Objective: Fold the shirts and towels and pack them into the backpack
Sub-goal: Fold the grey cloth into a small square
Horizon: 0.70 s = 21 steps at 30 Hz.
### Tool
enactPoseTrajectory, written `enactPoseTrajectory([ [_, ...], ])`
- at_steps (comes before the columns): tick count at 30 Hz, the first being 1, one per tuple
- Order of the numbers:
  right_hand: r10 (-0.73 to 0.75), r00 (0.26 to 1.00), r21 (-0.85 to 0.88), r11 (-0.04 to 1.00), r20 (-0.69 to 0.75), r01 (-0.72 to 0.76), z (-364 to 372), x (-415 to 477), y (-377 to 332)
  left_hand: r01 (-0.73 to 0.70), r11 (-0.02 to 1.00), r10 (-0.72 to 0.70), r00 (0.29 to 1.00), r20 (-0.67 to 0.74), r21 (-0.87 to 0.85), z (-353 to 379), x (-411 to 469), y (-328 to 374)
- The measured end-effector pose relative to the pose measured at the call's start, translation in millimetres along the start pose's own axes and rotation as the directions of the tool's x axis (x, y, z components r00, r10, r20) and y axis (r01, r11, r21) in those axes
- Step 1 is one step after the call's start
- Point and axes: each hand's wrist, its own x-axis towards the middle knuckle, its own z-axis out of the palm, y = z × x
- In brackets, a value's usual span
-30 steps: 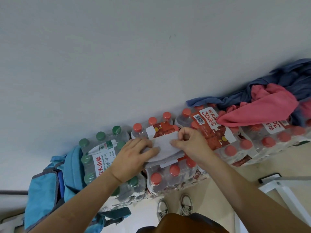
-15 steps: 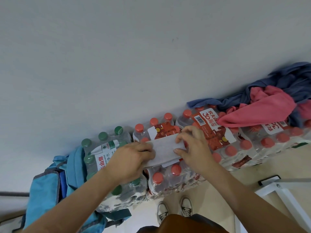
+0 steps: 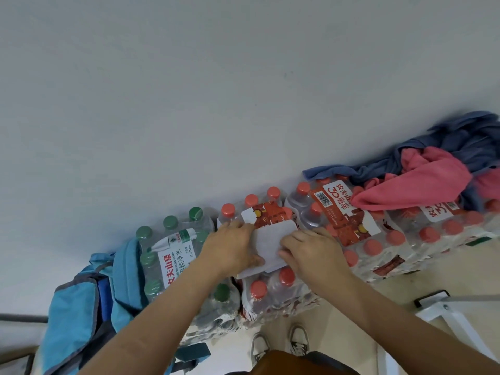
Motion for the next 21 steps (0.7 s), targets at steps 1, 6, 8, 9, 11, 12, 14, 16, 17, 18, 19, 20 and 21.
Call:
enactPoseTrajectory([
  [1,0.039,0.998,0.001,0.999,0.053,-0.039,-5.7,3.4,-3.7,0.017,1.000,-0.018,0.999,0.039,0.019,-2.5,2.2,1.4],
  [6,0.126,0.939,-0.105,0.990,0.320,-0.097,-22.0,22.8,-14.1,0.019,0.992,-0.025,0.999,0.045,0.122,0.3,-5.7,16.2],
  [8,0.113,0.933,-0.156,0.986,0.342,-0.062,-26.5,30.2,-15.0,0.006,0.993,-0.004,1.000,-0.019,0.117,3.6,-11.5,18.0],
  [9,0.104,0.924,-0.149,0.987,0.369,-0.052,-28.7,31.9,-13.8,0.000,0.994,0.006,0.998,-0.060,0.106,4.8,-15.1,17.6],
  [11,0.069,0.887,0.024,0.996,0.456,-0.090,-32.4,32.2,-5.8,-0.026,0.996,0.040,0.986,-0.161,0.084,4.6,-24.2,13.8],
  [12,0.057,0.873,0.194,0.966,0.485,-0.172,-36.4,30.0,-1.1,-0.046,0.997,0.057,0.977,-0.205,0.059,1.2,-29.4,10.5],
  [14,0.062,0.872,0.589,0.714,0.486,-0.379,-52.4,25.1,2.9,-0.079,0.992,0.051,0.963,-0.264,-0.096,-12.2,-40.2,1.0],
  [16,0.094,0.900,0.856,0.281,0.426,-0.434,-72.9,21.4,1.3,-0.105,0.898,-0.023,0.959,-0.284,-0.427,-30.2,-53.8,-5.0],
  [17,0.088,0.915,0.907,0.123,0.394,-0.403,-81.8,19.9,-1.7,-0.130,0.789,-0.062,0.955,-0.289,-0.601,-37.3,-60.7,-4.1],
  [18,0.072,0.931,0.930,0.056,0.359,-0.363,-88.6,18.8,-6.8,-0.157,0.650,-0.092,0.955,-0.282,-0.744,-42.8,-67.6,0.2],
  [19,0.057,0.946,0.946,0.046,0.319,-0.322,-94.8,18.0,-14.2,-0.177,0.507,-0.107,0.958,-0.265,-0.844,-43.6,-71.7,5.3],
  [20,0.069,0.960,0.958,0.075,0.271,-0.276,-99.0,18.0,-22.4,-0.178,0.389,-0.113,0.965,-0.238,-0.904,-43.5,-75.8,11.8],
  [21,0.102,0.972,0.967,0.121,0.210,-0.222,-102.6,16.8,-29.8,-0.172,0.320,-0.114,0.969,-0.218,-0.932,-41.4,-79.3,16.8],
])
